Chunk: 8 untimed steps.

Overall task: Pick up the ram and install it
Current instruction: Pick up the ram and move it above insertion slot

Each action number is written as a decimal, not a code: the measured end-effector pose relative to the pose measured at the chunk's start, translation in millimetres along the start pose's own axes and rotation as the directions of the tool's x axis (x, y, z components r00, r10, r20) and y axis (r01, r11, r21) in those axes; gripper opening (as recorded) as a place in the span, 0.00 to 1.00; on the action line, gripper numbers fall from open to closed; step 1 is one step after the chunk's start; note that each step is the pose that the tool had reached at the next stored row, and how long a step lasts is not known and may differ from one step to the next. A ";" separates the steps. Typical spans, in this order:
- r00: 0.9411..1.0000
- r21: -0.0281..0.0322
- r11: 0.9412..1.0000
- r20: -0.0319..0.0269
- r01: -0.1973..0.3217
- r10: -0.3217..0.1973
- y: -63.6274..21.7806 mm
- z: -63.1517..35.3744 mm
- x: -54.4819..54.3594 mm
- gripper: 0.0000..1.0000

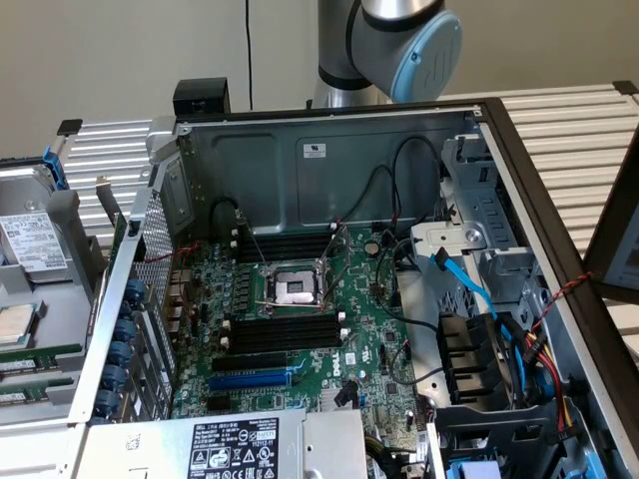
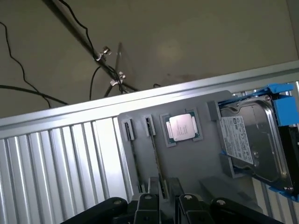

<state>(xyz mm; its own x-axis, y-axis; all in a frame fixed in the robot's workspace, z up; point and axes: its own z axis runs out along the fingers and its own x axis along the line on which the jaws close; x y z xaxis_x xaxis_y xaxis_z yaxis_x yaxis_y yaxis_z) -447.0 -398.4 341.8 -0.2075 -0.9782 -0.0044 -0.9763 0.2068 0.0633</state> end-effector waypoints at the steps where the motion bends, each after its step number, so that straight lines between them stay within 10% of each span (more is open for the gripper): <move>1: 1.000 0.000 1.000 0.000 0.000 0.000 -0.2 1.7 0.0 0.24; 8: 0.998 0.000 0.998 -0.004 0.066 -0.066 -1.2 14.4 0.0 0.24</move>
<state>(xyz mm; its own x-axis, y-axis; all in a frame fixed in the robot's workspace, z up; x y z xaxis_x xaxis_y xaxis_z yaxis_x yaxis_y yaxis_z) -446.8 -398.4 327.4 -0.1423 -0.9898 -0.0043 -0.9879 0.1417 0.0634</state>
